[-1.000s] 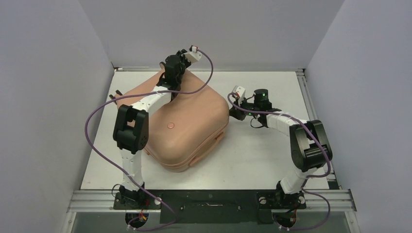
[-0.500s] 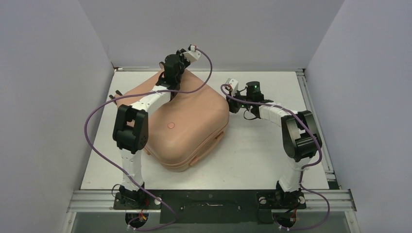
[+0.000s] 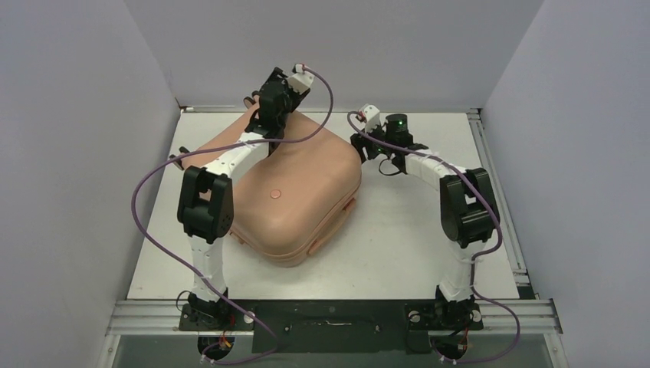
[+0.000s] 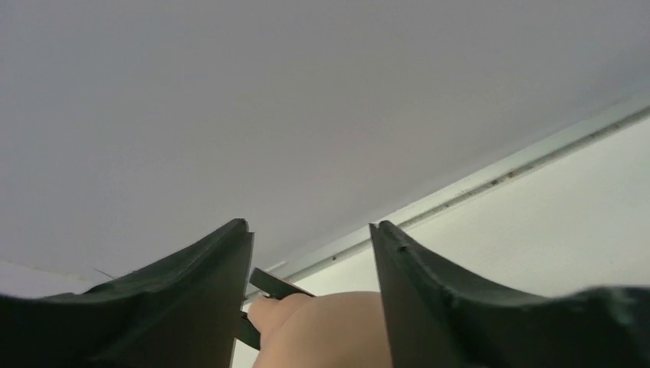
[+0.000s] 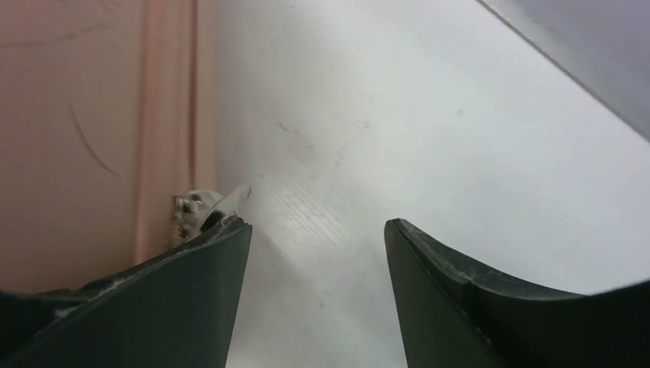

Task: Pack the luggage
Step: Zip the luggage at the center of the board, then move the luggage to the center of the board.

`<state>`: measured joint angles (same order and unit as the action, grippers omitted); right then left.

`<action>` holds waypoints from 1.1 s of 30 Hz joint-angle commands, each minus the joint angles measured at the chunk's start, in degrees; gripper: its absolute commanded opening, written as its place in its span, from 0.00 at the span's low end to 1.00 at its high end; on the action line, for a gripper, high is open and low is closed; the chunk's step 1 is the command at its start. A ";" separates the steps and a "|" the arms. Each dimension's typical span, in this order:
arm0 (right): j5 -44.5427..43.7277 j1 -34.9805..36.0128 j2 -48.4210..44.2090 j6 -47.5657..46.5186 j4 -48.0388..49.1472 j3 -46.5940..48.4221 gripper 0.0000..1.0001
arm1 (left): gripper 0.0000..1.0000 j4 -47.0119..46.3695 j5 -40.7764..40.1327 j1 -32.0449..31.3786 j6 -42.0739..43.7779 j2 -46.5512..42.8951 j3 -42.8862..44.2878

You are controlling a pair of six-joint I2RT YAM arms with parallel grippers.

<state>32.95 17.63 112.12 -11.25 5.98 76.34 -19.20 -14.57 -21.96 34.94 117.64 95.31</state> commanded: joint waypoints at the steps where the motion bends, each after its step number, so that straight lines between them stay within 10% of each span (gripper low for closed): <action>1: -6.91 -1.34 -7.75 -3.88 -7.06 1.53 0.72 | 0.71 18.56 -0.57 -1.90 -9.70 -0.72 1.43; 6: -8.10 -4.65 -20.22 -11.44 -13.60 -5.94 0.94 | 1.00 31.87 -2.71 3.11 -17.87 -7.48 7.92; 12: -1.10 -6.47 -29.54 -22.91 -32.86 -4.90 0.90 | 0.96 38.86 -1.30 11.15 -23.03 -19.99 1.99; 19: 15.17 -1.48 -41.30 -66.76 -60.84 -11.99 0.90 | 0.96 38.76 3.64 19.73 -23.16 -38.52 -16.71; 33: 5.97 27.96 -34.50 -65.78 -51.70 -16.89 0.92 | 0.96 39.58 7.96 25.86 -24.88 -53.53 -33.51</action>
<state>40.95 41.25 73.34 -77.36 -52.62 58.65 20.58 -8.51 3.20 12.01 67.55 63.44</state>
